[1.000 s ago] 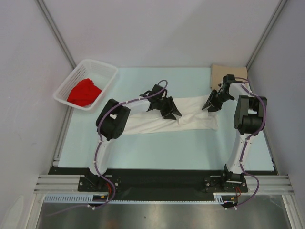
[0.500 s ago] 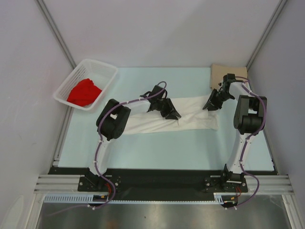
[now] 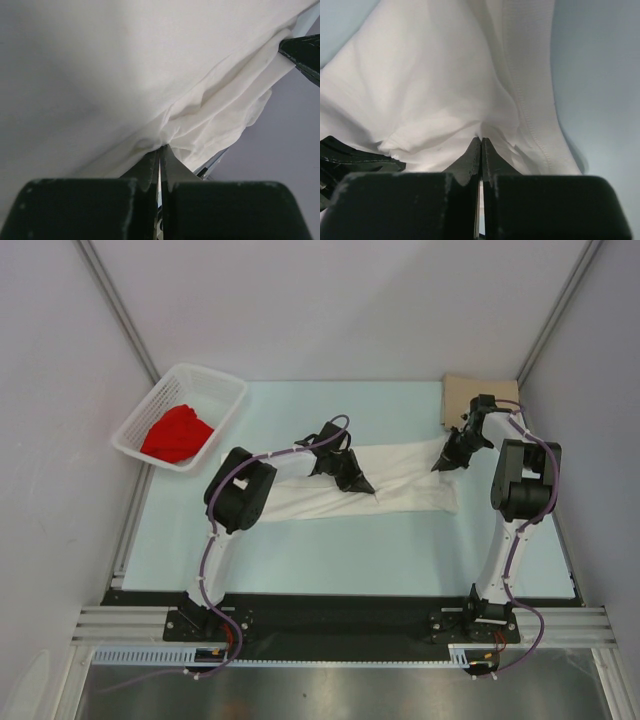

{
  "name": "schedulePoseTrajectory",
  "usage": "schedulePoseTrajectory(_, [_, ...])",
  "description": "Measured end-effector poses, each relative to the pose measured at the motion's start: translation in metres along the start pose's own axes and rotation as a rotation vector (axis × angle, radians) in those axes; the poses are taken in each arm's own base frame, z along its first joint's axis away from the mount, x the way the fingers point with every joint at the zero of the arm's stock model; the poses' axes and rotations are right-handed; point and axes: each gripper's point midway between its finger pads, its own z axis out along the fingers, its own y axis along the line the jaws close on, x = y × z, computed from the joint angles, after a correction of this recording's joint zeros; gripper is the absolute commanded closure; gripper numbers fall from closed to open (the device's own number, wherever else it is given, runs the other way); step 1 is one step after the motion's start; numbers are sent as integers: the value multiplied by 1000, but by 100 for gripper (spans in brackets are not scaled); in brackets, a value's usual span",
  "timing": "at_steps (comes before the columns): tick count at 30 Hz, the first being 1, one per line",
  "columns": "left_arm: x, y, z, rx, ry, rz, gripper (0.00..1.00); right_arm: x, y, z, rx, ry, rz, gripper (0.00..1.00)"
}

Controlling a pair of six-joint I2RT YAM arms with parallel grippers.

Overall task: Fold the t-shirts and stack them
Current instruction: Fold the tshirt

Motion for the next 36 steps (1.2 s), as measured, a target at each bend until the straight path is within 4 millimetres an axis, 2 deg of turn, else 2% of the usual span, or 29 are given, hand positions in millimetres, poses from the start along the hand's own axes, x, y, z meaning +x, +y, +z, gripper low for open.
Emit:
schedulePoseTrajectory(4, [-1, 2, 0, -10, -5, 5, 100, 0, -3, 2, 15, -1, -3, 99])
schedulePoseTrajectory(6, [-1, 3, 0, -11, -5, 16, 76, 2, -4, 5, 25, 6, -9, 95])
schedulePoseTrajectory(7, [-1, 3, -1, -12, -4, 23, 70, 3, -5, 6, 34, 10, -11, 94])
schedulePoseTrajectory(8, [-1, 1, -1, -7, -1, 29, 57, 4, -7, 7, 45, 13, -14, 83])
schedulePoseTrajectory(11, [-2, -8, -5, 15, 2, 69, 45, 6, -11, 3, 99, 16, -15, 71])
schedulePoseTrajectory(15, [2, -10, -11, 11, 12, 124, 38, 1, -20, -13, 205, 2, -6, 61])
schedulePoseTrajectory(16, [4, -10, -13, 6, 15, 138, 37, 1, -21, -18, 223, -5, -1, 55])
schedulePoseTrajectory(18, [7, -8, -20, -13, 26, 170, 34, 2, -23, -34, 265, -25, 13, 48])
schedulePoseTrajectory(21, [12, -9, -32, -36, 36, 218, 30, 10, -17, -62, 271, -67, 39, 43])
schedulePoseTrajectory(24, [16, -15, -54, -58, 25, 295, 29, 26, -12, -87, 244, -105, 80, 42])
schedulePoseTrajectory(25, [16, -20, -63, -61, 12, 329, 29, 34, -12, -94, 239, -110, 97, 36])
schedulePoseTrajectory(27, [14, -31, -85, -73, -27, 400, 27, 50, -10, -101, 217, -120, 160, 34])
schedulePoseTrajectory(30, [13, -47, -124, -77, -96, 494, 27, 82, -14, -94, 188, -101, 312, 31])
schedulePoseTrajectory(31, [13, -54, -144, -74, -136, 533, 28, 92, -17, -86, 166, -111, 364, 31])
schedulePoseTrajectory(33, [9, -56, -164, -68, -183, 557, 28, 120, -28, -76, 164, -90, 458, 35])
schedulePoseTrajectory(35, [10, -45, -193, -82, -235, 564, 28, 142, -39, -65, 176, -67, 535, 41])
schedulePoseTrajectory(36, [11, -37, -203, -91, -256, 558, 28, 145, -44, -62, 182, -61, 554, 44])
